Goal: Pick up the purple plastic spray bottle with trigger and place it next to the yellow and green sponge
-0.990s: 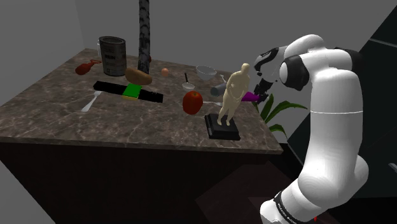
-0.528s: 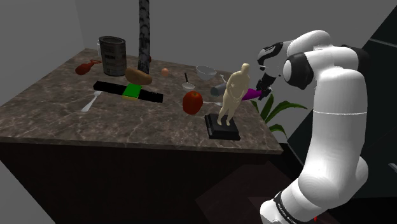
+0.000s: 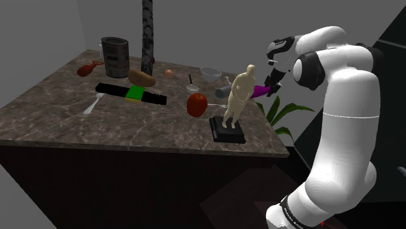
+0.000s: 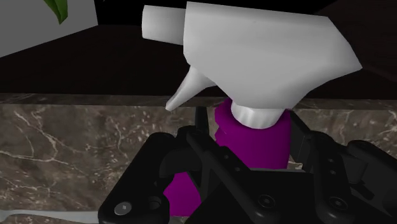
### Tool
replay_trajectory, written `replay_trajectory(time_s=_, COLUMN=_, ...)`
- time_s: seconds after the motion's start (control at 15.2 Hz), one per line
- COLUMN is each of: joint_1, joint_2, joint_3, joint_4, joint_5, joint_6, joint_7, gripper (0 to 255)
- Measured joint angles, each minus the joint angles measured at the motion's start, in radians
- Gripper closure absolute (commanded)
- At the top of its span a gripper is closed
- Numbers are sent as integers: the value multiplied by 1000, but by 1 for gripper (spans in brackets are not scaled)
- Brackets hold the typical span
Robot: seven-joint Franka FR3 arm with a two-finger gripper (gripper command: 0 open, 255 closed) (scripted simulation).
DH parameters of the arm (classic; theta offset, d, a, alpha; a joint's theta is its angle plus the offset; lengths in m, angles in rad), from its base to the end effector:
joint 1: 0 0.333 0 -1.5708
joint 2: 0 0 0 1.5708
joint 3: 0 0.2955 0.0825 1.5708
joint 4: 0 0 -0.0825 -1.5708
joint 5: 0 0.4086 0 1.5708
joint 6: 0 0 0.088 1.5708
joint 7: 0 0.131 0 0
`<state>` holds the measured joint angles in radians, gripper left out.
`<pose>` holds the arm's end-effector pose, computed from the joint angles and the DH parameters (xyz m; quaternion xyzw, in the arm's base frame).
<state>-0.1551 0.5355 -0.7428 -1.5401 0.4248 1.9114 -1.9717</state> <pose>0.5044 -0.4728 0.3530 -0.8787 -0.4768 -0.0214 0.0104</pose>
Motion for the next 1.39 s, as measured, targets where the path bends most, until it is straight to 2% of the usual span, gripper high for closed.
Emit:
replay_trajectory(time_s=0.2, joint_1=-2, joint_2=-9, joint_3=-5, joint_4=24, joint_5=-8, joint_6=-29, joint_7=6, gripper=255)
replay_trajectory(time_s=0.26, joint_1=14, joint_2=-25, joint_3=-9, joint_4=6, joint_5=-17, joint_6=-26, joint_7=15, gripper=255)
replay_trajectory(time_s=1.06, joint_1=334, joint_2=-273, joint_3=-23, joint_4=-293, joint_5=-171, joint_6=103, joint_7=296, gripper=255)
replay_trajectory(time_s=1.39, joint_1=437, joint_2=-343, joint_3=1, joint_4=-373, joint_5=-224, joint_6=144, joint_7=433, gripper=255)
